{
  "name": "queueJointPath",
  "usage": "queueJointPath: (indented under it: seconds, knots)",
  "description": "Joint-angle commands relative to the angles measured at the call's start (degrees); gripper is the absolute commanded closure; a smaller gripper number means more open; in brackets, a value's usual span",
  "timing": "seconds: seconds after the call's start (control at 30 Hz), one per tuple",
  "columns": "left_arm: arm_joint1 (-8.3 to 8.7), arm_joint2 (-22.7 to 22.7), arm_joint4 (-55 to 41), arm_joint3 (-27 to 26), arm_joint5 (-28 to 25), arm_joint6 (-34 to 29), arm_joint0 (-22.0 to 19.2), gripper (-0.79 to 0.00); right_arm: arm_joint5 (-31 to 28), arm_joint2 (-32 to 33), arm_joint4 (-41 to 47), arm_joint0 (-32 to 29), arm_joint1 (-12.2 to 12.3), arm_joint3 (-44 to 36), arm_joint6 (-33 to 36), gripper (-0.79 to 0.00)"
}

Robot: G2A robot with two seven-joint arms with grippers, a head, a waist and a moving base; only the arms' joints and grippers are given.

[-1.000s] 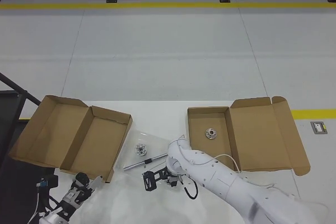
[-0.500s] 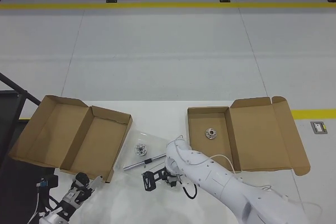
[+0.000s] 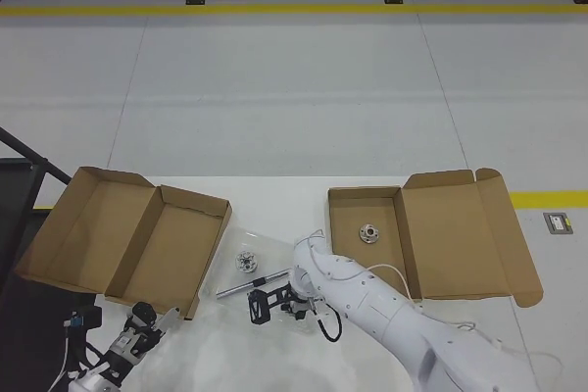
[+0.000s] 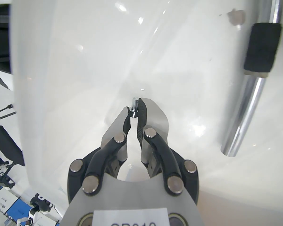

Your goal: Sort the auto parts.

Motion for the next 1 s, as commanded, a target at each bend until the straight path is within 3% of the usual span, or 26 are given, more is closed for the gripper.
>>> queueJointPath:
  seconds: [0.0,0.23,0.5,0.73,0.97]
  knots:
    - [0.00,0.00,0.00,0.00,0.00,0.00,0.00,-0.785,0.36,0.53,-1.39,0.34,0.54,-0.46,-3.33,0.000]
    - [0.00,0.00,0.00,0.00,0.00,0.00,0.00,-0.785,5.66,3.01,-9.76,0.11,4.46,-4.43,-19.13,0.000]
    - [0.00,0.00,0.00,0.00,0.00,0.00,0.00,-0.785,14.56,7.81,-22.81,-2.86,12.21,-15.33,-37.12,0.000]
    - [0.00,0.00,0.00,0.00,0.00,0.00,0.00,-0.785,24.49,16.55,-34.54,-10.56,20.86,-29.28,-54.67,0.000]
    - [0.00,0.00,0.00,0.00,0.00,0.00,0.00,-0.785,26.07,26.48,-43.34,-20.15,27.80,-42.55,-63.51,0.000]
